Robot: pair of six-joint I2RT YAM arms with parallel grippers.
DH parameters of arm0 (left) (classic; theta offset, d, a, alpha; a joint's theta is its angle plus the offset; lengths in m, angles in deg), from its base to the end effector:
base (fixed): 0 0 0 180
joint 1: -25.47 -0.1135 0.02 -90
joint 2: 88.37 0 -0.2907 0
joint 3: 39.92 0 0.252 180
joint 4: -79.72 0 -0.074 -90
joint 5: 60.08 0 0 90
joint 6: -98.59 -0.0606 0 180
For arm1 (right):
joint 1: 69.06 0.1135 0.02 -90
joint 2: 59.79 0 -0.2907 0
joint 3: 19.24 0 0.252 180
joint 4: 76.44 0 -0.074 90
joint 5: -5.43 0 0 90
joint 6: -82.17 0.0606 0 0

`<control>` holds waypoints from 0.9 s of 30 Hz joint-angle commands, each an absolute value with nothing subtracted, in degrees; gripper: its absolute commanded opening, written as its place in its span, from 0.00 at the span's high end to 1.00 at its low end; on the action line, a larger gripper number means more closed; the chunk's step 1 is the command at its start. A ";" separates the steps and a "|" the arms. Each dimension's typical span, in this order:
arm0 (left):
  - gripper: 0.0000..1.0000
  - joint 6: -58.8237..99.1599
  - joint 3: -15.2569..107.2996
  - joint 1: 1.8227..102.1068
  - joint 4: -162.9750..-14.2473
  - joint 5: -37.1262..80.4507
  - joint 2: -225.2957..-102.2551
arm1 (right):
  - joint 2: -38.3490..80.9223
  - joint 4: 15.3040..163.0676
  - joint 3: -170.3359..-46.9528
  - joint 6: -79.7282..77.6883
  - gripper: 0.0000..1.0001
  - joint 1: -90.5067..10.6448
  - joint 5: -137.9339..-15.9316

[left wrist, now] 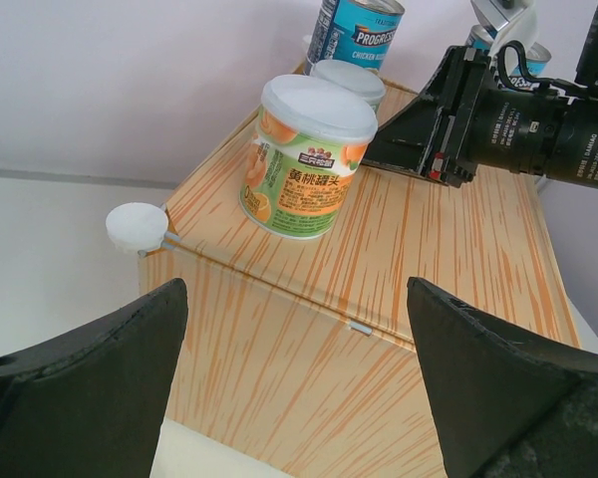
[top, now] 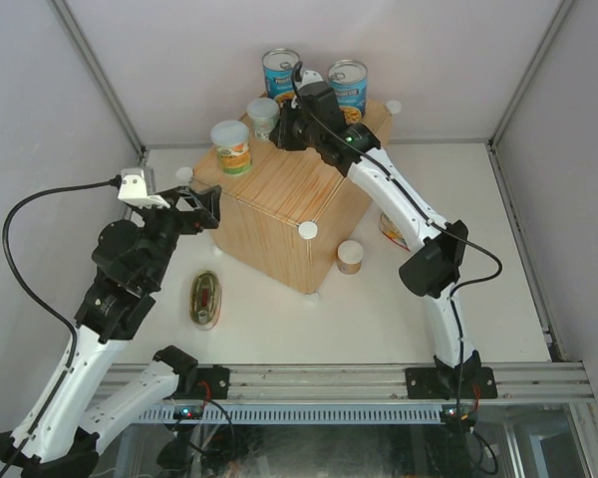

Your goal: Place and organize the canned foods onto the counter

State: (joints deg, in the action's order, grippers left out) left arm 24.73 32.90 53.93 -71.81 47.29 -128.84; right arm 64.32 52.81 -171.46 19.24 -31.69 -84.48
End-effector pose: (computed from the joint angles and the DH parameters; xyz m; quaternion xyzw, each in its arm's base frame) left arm 0.1346 -0.0524 0.4459 -0.0373 0.6829 -0.1787 0.7074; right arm 0.4208 0.3215 0.4211 -0.0751 0.8287 0.2962 0.4688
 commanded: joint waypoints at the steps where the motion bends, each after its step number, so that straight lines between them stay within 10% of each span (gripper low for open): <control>1: 0.06 26.06 33.00 53.59 -71.05 47.33 -127.24 | 63.82 54.89 -171.54 18.47 0.79 -31.59 -84.34; 15: 0.04 32.64 32.00 53.59 -69.43 44.87 -123.98 | 32.78 58.04 -142.06 14.82 0.72 -24.11 -96.87; 27: 0.04 40.02 24.98 53.59 -67.34 44.16 -118.08 | 0.57 54.91 -102.36 24.98 0.27 -19.18 -114.54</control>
State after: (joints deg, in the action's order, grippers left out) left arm 36.16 27.74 53.91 -67.50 44.93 -120.36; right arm 4.80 57.55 -109.74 19.85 -20.59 -107.08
